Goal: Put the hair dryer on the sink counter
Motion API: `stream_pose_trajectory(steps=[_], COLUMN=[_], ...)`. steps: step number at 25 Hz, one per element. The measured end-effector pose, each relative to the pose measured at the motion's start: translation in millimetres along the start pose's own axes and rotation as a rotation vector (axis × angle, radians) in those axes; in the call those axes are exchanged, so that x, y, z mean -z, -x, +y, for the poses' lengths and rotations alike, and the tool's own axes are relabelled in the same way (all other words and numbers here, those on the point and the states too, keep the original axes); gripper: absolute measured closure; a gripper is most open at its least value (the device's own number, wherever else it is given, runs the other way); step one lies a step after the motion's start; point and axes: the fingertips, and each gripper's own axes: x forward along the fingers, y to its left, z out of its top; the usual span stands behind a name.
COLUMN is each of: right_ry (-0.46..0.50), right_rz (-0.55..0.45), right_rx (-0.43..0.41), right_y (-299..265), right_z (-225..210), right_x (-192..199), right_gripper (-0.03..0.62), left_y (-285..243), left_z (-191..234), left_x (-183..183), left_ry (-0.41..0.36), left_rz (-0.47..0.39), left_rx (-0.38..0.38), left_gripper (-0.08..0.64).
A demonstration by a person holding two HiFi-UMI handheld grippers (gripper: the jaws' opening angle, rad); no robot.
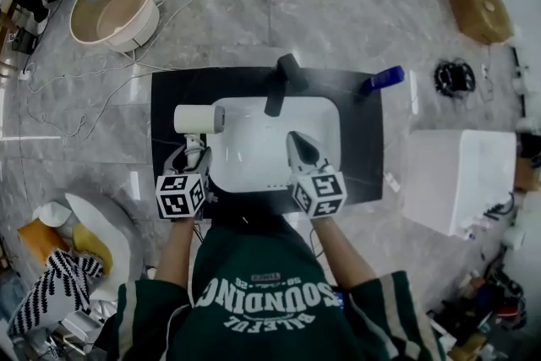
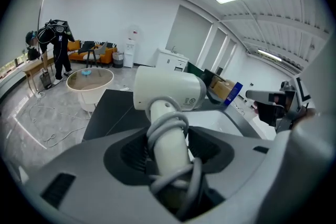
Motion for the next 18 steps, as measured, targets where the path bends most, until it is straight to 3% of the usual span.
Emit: stream_pose_trajectory(steps=[9,18], right_ry=[-0.002,-0.003], right_rz=[0.036,0.044], right_rx=[0.0,0.02], right_y=[-11,-20], right_z=[3,-6], right_x=[8,5], right_gripper=[0.592,0.591], left_y=[-17,-44], left_z=[26,50], left_x=[17,-2], left_ry=[0.037,0.069], left_rz=[0.036,0.031], left_rx=[-0.055,-0.083], left_gripper=[0.336,0.336])
